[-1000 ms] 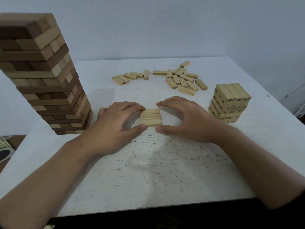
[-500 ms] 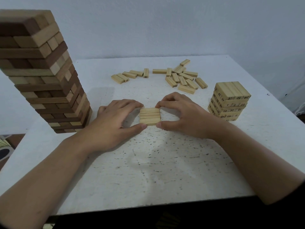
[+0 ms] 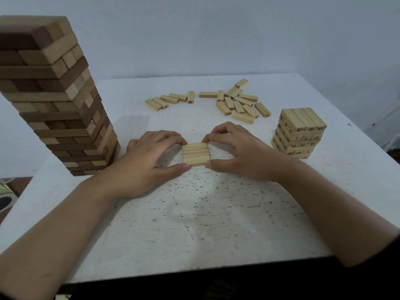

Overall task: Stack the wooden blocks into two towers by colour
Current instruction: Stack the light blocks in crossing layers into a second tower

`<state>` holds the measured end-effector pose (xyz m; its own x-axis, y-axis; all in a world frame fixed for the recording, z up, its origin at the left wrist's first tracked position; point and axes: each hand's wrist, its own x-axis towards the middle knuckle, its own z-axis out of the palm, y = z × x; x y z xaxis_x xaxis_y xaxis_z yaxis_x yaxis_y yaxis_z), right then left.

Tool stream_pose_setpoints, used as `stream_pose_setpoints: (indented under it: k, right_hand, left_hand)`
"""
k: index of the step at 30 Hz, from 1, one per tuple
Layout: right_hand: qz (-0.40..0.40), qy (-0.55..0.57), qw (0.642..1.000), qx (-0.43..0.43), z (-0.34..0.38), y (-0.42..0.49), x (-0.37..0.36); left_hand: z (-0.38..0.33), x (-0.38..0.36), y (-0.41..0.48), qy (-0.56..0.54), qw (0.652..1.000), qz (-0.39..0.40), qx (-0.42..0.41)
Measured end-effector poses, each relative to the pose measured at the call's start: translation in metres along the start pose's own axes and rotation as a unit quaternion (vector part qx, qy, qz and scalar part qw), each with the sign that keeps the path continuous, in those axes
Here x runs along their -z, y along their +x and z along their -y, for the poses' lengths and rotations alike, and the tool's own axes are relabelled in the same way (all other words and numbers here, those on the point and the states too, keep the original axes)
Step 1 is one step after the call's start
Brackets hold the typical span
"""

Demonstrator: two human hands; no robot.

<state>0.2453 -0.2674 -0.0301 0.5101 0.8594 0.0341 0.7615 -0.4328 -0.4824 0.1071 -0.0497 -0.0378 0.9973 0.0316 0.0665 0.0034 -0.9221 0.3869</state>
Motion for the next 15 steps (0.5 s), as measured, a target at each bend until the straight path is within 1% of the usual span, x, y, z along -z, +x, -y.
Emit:
stream_pose_setpoints:
  k: [15]
  right_hand:
    - [0.017,-0.009,1.000,0.005,0.0019,-0.0010,0.0052]
  left_hand:
    - [-0.0021,-0.0046,-0.0004,0.002,1.000,-0.018,0.003]
